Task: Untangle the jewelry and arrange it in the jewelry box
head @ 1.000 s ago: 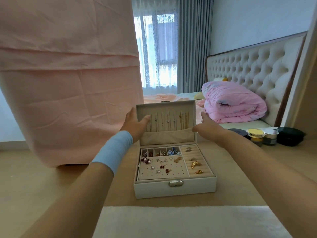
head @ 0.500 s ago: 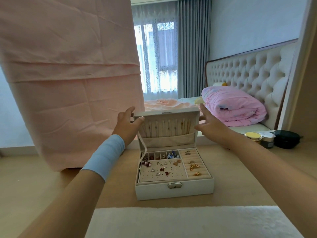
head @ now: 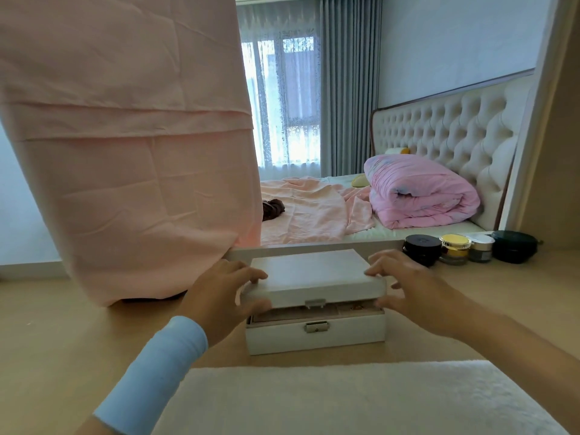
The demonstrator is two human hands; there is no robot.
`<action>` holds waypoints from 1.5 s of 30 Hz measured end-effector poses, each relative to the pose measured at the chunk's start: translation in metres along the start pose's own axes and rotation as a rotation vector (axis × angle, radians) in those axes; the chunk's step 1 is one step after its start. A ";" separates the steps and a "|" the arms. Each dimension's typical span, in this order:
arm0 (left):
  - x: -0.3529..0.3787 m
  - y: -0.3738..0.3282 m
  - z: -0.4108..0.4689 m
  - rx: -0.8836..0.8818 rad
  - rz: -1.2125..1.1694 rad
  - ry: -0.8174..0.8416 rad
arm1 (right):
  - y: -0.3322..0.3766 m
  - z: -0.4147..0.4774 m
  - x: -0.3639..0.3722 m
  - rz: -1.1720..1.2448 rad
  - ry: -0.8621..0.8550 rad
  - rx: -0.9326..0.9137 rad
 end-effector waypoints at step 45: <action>0.031 0.091 0.047 -0.342 -0.009 0.091 | 0.040 0.105 0.115 0.360 -0.015 0.138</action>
Point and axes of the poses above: each hand's wrist, its own z-axis towards the middle knuckle, its own x-axis out of the palm, y = z × x, the point moved 2 cm from there along z, towards the middle knuckle, and after that the axes turned 1 degree about y, right-handed, at the moved point
